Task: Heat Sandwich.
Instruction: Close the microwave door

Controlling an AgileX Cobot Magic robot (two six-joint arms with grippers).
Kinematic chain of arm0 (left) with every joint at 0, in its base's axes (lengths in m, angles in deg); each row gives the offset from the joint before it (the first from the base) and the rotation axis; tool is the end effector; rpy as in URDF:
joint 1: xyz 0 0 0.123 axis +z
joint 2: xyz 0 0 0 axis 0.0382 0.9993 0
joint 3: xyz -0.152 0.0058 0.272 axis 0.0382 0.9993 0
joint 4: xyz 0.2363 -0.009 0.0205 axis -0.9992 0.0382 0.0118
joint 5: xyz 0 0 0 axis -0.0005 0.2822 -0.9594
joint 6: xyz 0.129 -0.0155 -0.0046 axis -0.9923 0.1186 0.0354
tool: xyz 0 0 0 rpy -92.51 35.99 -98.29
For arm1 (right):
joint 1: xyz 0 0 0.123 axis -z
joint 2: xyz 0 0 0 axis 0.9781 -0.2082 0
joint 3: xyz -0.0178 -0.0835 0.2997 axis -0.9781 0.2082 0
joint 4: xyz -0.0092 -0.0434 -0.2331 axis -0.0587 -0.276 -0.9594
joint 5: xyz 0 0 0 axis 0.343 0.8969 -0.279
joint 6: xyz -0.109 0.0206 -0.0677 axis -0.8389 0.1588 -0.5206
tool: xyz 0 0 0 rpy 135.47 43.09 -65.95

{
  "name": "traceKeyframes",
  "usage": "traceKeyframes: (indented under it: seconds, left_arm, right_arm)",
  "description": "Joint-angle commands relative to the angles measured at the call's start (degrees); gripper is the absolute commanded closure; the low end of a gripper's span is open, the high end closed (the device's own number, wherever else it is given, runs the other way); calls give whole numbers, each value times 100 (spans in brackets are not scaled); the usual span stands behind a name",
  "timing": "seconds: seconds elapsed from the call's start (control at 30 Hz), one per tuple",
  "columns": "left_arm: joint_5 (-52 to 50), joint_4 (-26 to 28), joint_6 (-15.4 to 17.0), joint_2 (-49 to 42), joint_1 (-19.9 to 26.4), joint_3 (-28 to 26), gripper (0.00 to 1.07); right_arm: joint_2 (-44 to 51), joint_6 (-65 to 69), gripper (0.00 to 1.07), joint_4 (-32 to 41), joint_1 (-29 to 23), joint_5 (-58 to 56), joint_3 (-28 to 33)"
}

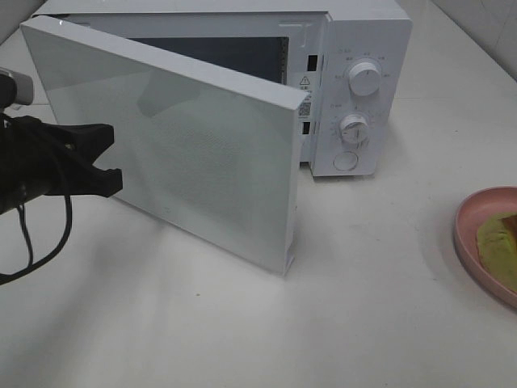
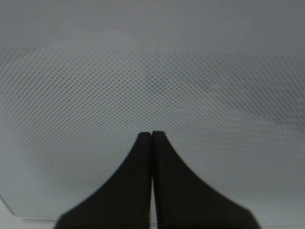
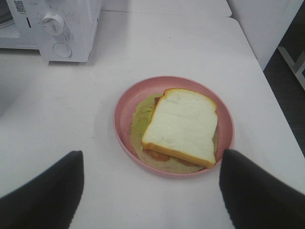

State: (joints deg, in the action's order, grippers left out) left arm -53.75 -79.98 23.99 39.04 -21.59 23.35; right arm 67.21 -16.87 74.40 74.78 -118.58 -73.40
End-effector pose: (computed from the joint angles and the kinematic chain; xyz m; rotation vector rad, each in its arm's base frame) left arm 0.2761 -0.1335 0.1979 0.4353 1.7829 -0.3694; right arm -0.0088 -0.0142 0.2587 -0.0358 1.9967 -0.0999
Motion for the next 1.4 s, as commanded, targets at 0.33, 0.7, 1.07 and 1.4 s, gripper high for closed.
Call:
traceKeyframes:
  seconds: [0.33, 0.7, 1.07, 1.4]
  left_arm:
    - [-29, 1215, -573, 533, -900, -751, 107]
    - [424, 1358, -579, 871, -1129, -1553, 107]
    - [888, 1358, -567, 1175, -1129, -2338, 107]
    - [1031, 1536, -590, 1564, -1438, -2939, 107]
  right_arm:
    - [155, -34, 32, 6, 34, 40, 11]
    - [155, -34, 32, 6, 34, 40, 11]
    - [155, -34, 32, 6, 34, 40, 11]
    - [155, -34, 32, 6, 34, 40, 11]
